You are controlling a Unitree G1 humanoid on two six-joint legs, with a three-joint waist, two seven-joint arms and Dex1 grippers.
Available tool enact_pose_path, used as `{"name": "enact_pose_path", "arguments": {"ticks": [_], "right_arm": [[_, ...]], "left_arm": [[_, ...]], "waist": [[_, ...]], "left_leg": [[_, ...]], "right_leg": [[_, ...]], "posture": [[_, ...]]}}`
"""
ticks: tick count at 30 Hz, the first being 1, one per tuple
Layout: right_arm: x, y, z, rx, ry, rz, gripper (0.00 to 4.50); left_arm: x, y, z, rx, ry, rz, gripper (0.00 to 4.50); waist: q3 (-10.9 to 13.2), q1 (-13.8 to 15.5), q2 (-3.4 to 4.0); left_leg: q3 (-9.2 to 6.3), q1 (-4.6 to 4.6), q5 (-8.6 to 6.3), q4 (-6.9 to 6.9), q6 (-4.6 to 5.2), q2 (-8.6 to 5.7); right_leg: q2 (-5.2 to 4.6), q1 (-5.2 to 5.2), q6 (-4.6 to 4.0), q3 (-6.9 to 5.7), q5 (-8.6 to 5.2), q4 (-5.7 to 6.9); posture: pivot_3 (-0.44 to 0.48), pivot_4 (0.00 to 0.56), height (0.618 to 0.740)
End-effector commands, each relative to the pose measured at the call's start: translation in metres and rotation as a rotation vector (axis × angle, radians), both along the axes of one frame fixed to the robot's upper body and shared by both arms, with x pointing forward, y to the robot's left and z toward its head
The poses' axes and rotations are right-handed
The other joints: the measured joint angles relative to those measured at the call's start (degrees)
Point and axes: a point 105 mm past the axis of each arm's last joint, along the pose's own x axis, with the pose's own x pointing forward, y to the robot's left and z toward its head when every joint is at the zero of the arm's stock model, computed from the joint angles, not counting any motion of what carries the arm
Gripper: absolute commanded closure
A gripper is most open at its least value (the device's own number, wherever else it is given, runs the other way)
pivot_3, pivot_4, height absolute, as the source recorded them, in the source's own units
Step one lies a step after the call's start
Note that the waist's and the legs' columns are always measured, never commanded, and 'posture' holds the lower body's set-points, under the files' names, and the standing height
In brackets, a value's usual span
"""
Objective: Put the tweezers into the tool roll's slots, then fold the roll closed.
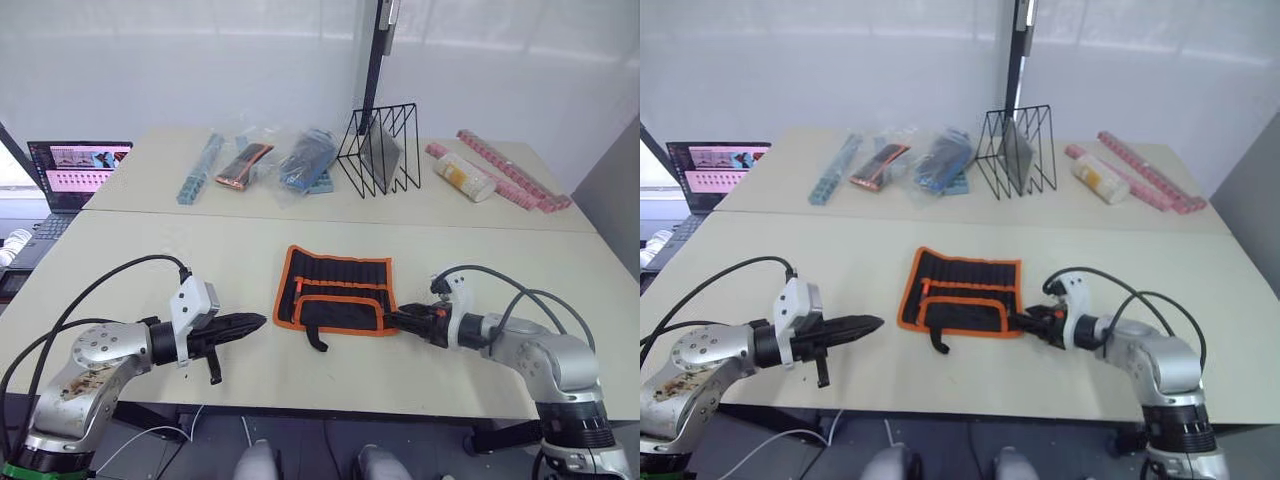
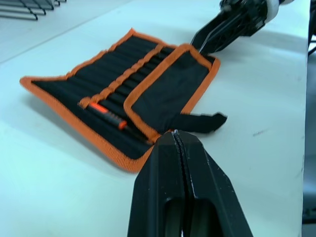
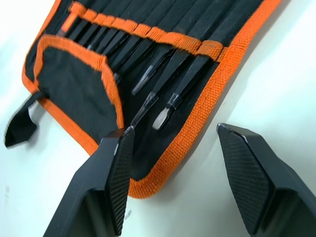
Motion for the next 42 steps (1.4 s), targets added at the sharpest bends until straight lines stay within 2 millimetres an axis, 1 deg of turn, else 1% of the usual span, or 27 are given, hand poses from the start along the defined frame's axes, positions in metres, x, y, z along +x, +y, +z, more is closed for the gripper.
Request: {"name": "enact_pose_path", "arguments": {"ticks": [1,3,7,9,11,14,15,19,22,23,26,28,31,34,37,40,41,42], "right_arm": [[0.004,-0.002,-0.005,0.062,0.076,-0.038,1.65],[0.009,-0.001,-0.009,0.105,0.11,-0.06,1.65],[0.023,0.003,0.0,0.212,0.135,-0.1,1.65],[0.027,0.004,0.003,0.249,0.148,-0.112,1.65],[0.029,0.004,0.003,0.27,0.16,-0.129,1.65],[0.031,0.002,0.004,0.288,0.166,-0.146,1.65],[0.032,0.001,0.004,0.294,0.168,-0.15,2.18],[0.033,0.0,0.002,0.3,0.175,-0.164,3.48],[0.033,0.002,0.001,0.308,0.178,-0.169,4.46],[0.034,0.002,0.001,0.31,0.178,-0.17,4.46],[0.035,0.003,0.002,0.318,0.178,-0.17,4.46],[0.034,0.004,0.003,0.324,0.175,-0.169,4.46],[0.033,0.004,0.008,0.34,0.167,-0.167,4.46],[0.031,0.005,0.011,0.355,0.159,-0.168,4.5],[0.029,0.008,0.014,0.363,0.155,-0.163,4.5],[0.025,0.012,0.022,0.381,0.148,-0.153,4.5],[0.024,0.013,0.026,0.385,0.145,-0.147,4.5],[0.023,0.014,0.029,0.387,0.144,-0.142,4.5]], "left_arm": [[-0.002,-0.002,0.009,-0.02,-0.047,0.005,4.5],[-0.002,-0.002,0.006,-0.008,-0.051,0.004,4.5],[-0.002,-0.004,0.006,-0.009,-0.056,-0.001,4.5],[-0.002,-0.004,0.006,-0.007,-0.059,-0.002,4.5],[0.0,-0.004,0.008,-0.01,-0.07,-0.002,4.5],[0.002,-0.005,0.017,-0.04,-0.103,-0.003,4.5],[0.003,-0.005,0.021,-0.056,-0.113,-0.005,4.5],[0.001,-0.006,0.047,-0.168,-0.175,-0.016,4.5],[-0.004,-0.003,0.057,-0.207,-0.208,-0.026,4.5],[-0.006,-0.002,0.057,-0.207,-0.202,-0.029,4.5],[-0.014,0.002,0.048,-0.129,-0.172,-0.057,4.5],[-0.017,0.009,0.049,-0.123,-0.144,-0.066,4.5],[-0.019,0.017,0.045,-0.078,-0.128,-0.075,4.5],[-0.019,0.02,0.041,-0.059,-0.125,-0.066,3.71],[-0.018,0.02,0.039,-0.056,-0.125,-0.066,2.76],[-0.019,0.019,0.038,-0.07,-0.11,-0.073,1.67],[-0.019,0.019,0.038,-0.071,-0.11,-0.073,1.45],[-0.019,0.019,0.038,-0.07,-0.111,-0.073,1.07]], "waist": [[0.0,-0.21,0.0],[-0.01,-0.62,-0.02],[-0.01,-1.25,-0.02],[-0.01,-1.29,-0.02],[-0.01,-1.24,-0.02],[-0.01,-1.23,-0.02],[-0.01,-1.16,-0.02],[0.0,-1.18,-0.01],[-0.01,-1.28,-0.02],[-0.01,-1.37,-0.02],[-0.01,-1.38,-0.02],[-0.01,-1.35,-0.02],[0.0,-1.28,-0.02],[0.0,-1.27,-0.01],[0.0,-1.25,-0.01],[0.0,-1.26,0.0],[0.0,-1.26,0.0],[0.01,-1.28,0.0]], "left_leg": [[0.0,0.0,0.0,-0.01,0.0,0.0],[-0.01,0.05,0.0,-0.02,0.0,0.01],[-0.02,0.12,0.0,-0.02,0.0,0.01],[-0.02,0.12,0.0,-0.02,0.0,0.01],[-0.02,0.1,0.0,-0.03,0.0,0.01],[-0.01,0.06,0.0,-0.03,0.0,0.01],[-0.01,0.05,0.0,-0.03,0.0,0.01],[0.0,0.02,0.0,-0.03,0.0,0.01],[-0.02,0.01,0.0,-0.05,0.0,0.01],[-0.01,0.03,0.0,-0.06,0.0,0.01],[-0.01,0.07,0.0,-0.06,0.0,0.01],[-0.01,0.06,0.0,-0.07,0.0,0.02],[0.01,0.05,0.0,-0.06,0.0,0.02],[0.03,0.04,0.0,-0.07,0.0,0.01],[0.03,-0.04,0.0,-0.14,0.0,0.01],[0.07,-0.15,0.0,-0.21,0.0,0.01],[0.08,-0.22,0.0,-0.22,-0.01,0.01],[0.09,-0.41,0.0,-0.22,-0.01,0.01]], "right_leg": [[0.01,0.0,0.0,0.0,0.0,0.0],[0.02,0.03,0.0,0.0,0.0,0.0],[0.03,0.11,-0.01,0.0,0.01,0.01],[0.03,0.11,-0.01,0.0,0.01,0.02],[0.03,0.1,-0.01,0.0,0.01,0.01],[0.02,0.07,-0.01,0.0,0.01,-0.01],[0.02,0.07,0.0,0.0,0.01,-0.01],[0.01,0.05,0.01,0.0,0.02,-0.02],[0.02,0.04,0.01,-0.01,0.02,-0.03],[0.01,0.06,0.01,0.0,0.02,-0.04],[0.02,0.08,0.01,0.0,0.02,-0.04],[0.02,0.06,0.01,-0.01,0.02,-0.04],[0.02,0.05,0.01,0.0,0.02,-0.05],[0.0,0.04,0.01,0.0,0.02,-0.09],[0.0,-0.11,0.01,0.0,0.02,-0.07],[0.0,-0.28,0.01,0.04,0.02,-0.07],[0.0,-0.37,0.0,0.05,0.02,-0.06],[0.0,-0.6,0.0,0.07,0.02,-0.01]], "posture": [[0.0,0.15,0.687],[0.0,0.15,0.687],[0.0,0.15,0.687],[0.0,0.15,0.687],[0.0,0.15,0.687],[0.0,0.15,0.687],[0.0,0.15,0.687],[0.0,0.15,0.687],[0.0,0.15,0.687],[0.0,0.15,0.687],[0.0,0.15,0.687],[0.0,0.15,0.687],[0.0,0.15,0.687],[0.0,0.15,0.687],[0.0,0.15,0.687],[0.0,0.15,0.687],[0.0,0.15,0.687],[0.0,0.15,0.687]]}}
